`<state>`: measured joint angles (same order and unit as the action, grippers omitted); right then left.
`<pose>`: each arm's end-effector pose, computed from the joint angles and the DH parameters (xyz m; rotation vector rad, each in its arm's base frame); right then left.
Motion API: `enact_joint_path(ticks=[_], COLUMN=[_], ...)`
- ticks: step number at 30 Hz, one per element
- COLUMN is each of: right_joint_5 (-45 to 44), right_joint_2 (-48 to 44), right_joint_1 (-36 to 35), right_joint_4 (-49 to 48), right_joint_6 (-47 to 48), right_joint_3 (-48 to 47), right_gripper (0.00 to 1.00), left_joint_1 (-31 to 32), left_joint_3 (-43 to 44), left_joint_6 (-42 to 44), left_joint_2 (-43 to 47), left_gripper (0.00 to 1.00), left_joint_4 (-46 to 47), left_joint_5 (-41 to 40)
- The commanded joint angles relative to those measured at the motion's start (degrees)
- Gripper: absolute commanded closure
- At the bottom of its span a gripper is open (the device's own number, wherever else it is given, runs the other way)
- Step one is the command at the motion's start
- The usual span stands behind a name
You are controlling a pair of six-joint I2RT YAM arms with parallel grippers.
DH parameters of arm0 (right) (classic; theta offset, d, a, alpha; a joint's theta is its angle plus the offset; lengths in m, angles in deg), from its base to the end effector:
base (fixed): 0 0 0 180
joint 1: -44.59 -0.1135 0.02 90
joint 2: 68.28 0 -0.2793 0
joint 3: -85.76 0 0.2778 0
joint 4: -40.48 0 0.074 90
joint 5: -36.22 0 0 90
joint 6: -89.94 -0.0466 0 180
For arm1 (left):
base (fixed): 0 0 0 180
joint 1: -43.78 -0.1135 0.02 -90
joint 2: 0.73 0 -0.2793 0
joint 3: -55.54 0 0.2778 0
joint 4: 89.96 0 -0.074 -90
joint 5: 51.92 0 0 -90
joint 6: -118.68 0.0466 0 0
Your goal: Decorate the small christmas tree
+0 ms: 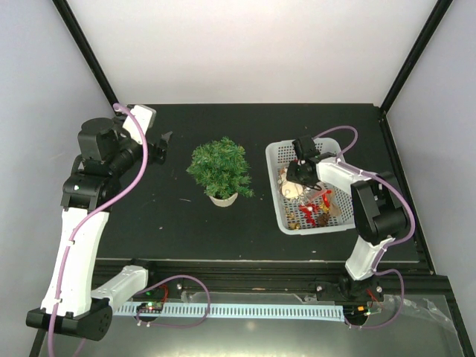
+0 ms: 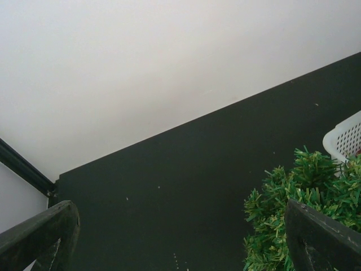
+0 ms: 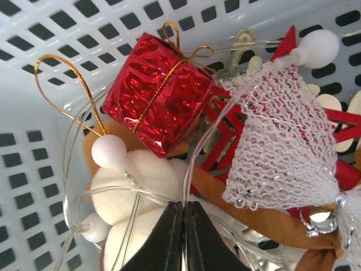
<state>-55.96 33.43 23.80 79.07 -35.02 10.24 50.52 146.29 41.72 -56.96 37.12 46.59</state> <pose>0.3534 0.1323 0.1553 0.3476 2.7028 0.2392 0.2053 -0.0312 0.4652 0.4237 1.8407 -0.0654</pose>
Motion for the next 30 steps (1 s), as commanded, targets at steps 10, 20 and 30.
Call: enact_joint_path(ticks=[10,20,30], right_joint_5=[-3.71,-2.3,7.19], right_joint_2=[-14.87,-34.06,-43.77], right_joint_1=[0.21,0.23,0.23], right_joint_4=[4.21,9.2,6.69], right_joint_6=[0.39,1.23,4.5], right_joint_3=[0.56,-5.55,-13.24], right_gripper=[0.99,0.99,0.99], left_joint_1=[0.31,12.78,22.19], left_joint_3=[7.83,22.52,43.52], left_joint_6=[2.04,4.14,5.69], left_joint_2=[-2.58,-13.63,-32.8], left_gripper=[0.01,0.01,0.01], left_joint_4=[-5.42,-13.84,-20.14], left_joint_5=[9.8,21.84,28.59])
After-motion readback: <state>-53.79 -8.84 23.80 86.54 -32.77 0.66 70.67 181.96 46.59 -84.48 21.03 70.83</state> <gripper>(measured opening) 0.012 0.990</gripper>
